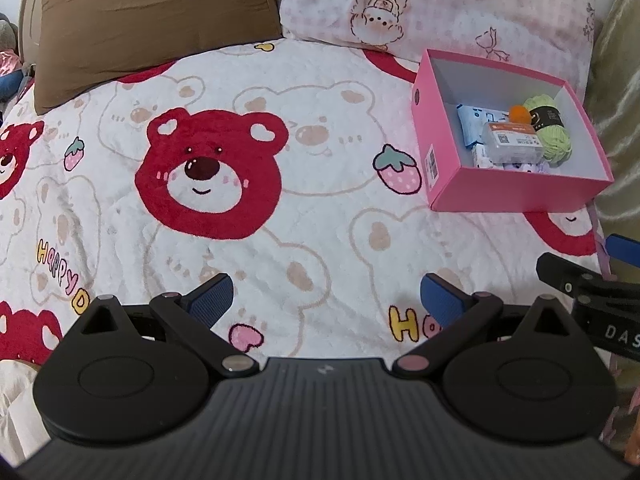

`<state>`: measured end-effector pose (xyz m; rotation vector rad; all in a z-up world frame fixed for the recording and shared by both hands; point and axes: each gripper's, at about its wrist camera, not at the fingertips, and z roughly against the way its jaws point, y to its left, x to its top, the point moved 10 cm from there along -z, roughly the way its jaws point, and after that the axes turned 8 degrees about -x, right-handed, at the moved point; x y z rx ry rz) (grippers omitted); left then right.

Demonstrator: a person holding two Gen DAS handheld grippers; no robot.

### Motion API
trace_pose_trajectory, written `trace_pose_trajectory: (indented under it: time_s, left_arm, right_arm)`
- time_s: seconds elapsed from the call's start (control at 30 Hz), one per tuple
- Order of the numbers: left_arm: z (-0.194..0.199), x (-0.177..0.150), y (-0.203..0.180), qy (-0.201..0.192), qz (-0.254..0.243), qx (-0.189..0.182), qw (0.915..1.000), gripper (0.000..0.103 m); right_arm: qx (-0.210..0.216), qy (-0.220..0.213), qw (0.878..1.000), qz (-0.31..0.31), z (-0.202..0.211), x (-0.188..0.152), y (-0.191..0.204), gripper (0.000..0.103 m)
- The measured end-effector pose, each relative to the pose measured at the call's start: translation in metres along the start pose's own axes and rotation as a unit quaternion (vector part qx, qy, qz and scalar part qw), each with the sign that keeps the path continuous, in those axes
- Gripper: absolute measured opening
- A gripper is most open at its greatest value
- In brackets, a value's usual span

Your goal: Organize objects

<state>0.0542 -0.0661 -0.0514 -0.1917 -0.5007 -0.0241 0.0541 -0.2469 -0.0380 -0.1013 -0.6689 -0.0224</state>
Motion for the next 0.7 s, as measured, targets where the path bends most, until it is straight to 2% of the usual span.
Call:
trace_pose_trajectory:
  time_s: [0.7]
  left_arm:
    - [0.0013, 0.0013, 0.0080, 0.005, 0.005, 0.003, 1.0000, 0.102]
  right_arm:
    - [0.002, 0.000, 1.000, 0.005, 0.0100, -0.0031, 0.0040, 0.094]
